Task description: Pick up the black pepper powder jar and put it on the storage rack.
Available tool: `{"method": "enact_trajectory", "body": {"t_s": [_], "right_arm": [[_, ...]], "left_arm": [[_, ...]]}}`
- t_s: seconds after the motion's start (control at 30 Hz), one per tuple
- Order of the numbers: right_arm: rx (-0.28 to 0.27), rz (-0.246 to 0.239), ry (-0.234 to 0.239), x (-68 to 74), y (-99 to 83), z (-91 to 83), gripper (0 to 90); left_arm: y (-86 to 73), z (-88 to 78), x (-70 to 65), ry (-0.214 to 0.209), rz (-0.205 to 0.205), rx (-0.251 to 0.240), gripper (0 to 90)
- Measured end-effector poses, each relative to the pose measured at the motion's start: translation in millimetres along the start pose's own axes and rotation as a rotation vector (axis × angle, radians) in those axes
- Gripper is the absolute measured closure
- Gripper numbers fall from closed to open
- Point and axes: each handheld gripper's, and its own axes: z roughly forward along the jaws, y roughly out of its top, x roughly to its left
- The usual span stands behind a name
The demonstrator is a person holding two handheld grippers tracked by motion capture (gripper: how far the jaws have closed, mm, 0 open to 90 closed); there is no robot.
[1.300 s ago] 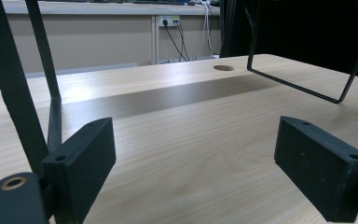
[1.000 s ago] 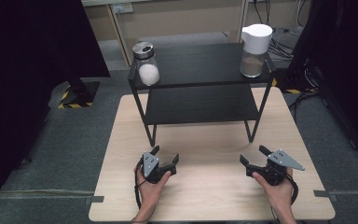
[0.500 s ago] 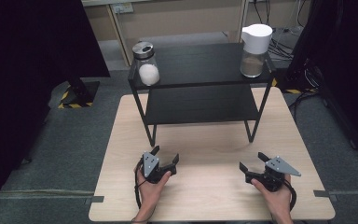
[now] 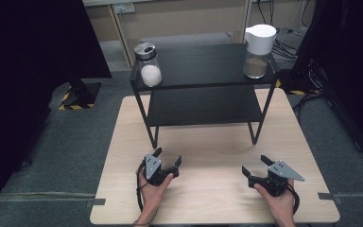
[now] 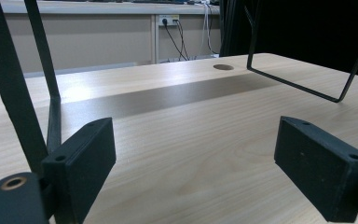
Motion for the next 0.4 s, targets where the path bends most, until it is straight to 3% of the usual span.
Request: {"method": "enact_trajectory", "body": {"t_s": [0.4], "right_arm": [[-0.017, 0.004, 0.016, -2.9, -3.2, -1.7, 9.1]], "left_arm": [[0.5, 0.1, -0.3, 0.001, 0.002, 0.003, 11.9]]}}
